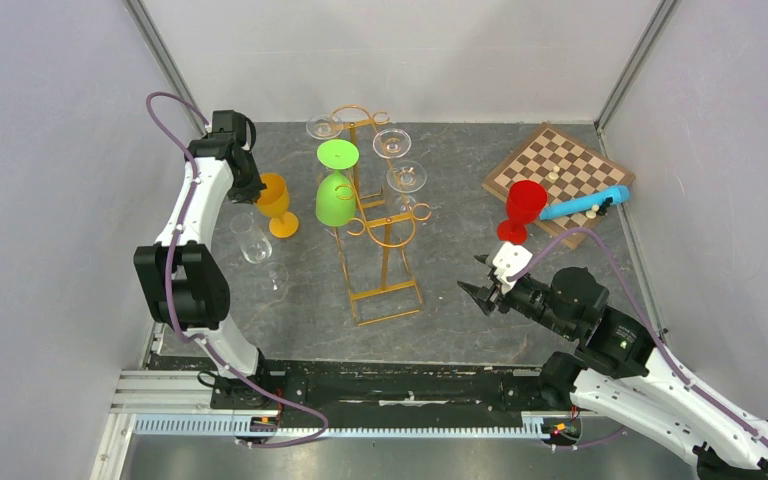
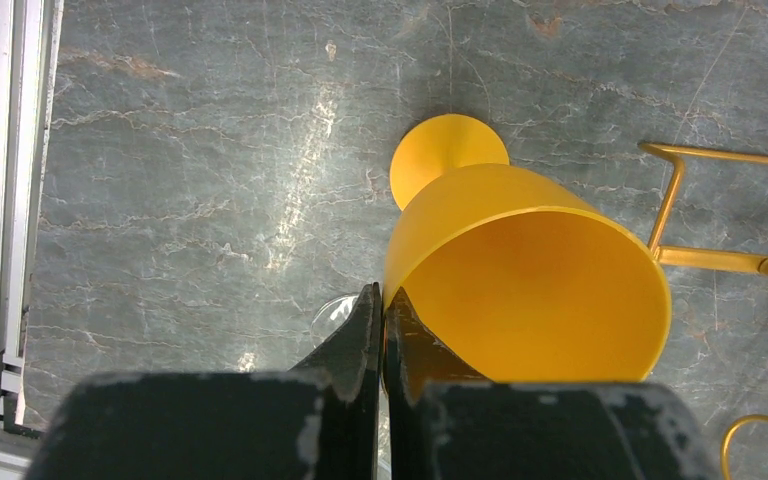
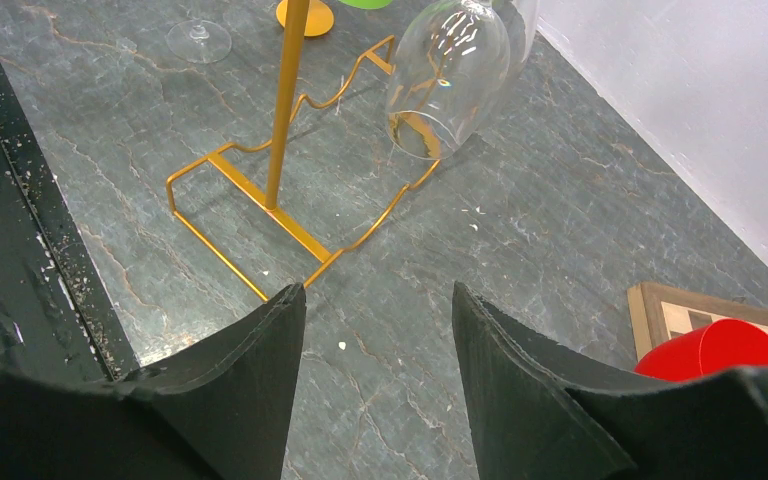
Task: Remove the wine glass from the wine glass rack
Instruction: Place the wine glass at the center of the board.
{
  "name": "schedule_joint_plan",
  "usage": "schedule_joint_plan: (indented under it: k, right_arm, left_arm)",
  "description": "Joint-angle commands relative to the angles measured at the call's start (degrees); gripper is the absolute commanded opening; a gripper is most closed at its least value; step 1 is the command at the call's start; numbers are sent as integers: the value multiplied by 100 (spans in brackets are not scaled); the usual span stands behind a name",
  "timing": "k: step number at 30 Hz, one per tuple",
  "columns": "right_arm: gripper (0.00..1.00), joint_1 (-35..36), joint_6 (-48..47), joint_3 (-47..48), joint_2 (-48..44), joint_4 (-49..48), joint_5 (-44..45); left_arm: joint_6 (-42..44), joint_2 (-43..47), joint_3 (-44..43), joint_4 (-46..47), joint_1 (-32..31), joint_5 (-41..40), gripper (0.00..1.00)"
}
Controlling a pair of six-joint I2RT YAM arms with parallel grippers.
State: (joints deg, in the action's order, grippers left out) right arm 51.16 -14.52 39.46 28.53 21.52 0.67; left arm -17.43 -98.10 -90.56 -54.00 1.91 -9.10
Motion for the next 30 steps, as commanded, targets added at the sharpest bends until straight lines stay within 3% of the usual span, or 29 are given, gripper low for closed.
schedule_joint_plan:
  k: [1,15,21,30]
  right_arm:
    - [59,4,64,-70,-32,-183,-51]
    - [62,0,37,-26,-47,-113,36]
    - [63,3,81,2,6,-107,40]
    - [65,2,189,233,209,20,167]
  left_arm:
    - [101,-90,-87,195,51,-137,2]
    - [126,-231,-141,101,46,-110,23]
    - [138,-93,-253,-27,46,-122,39]
    - [127,240,-524,-205,47,-64,54]
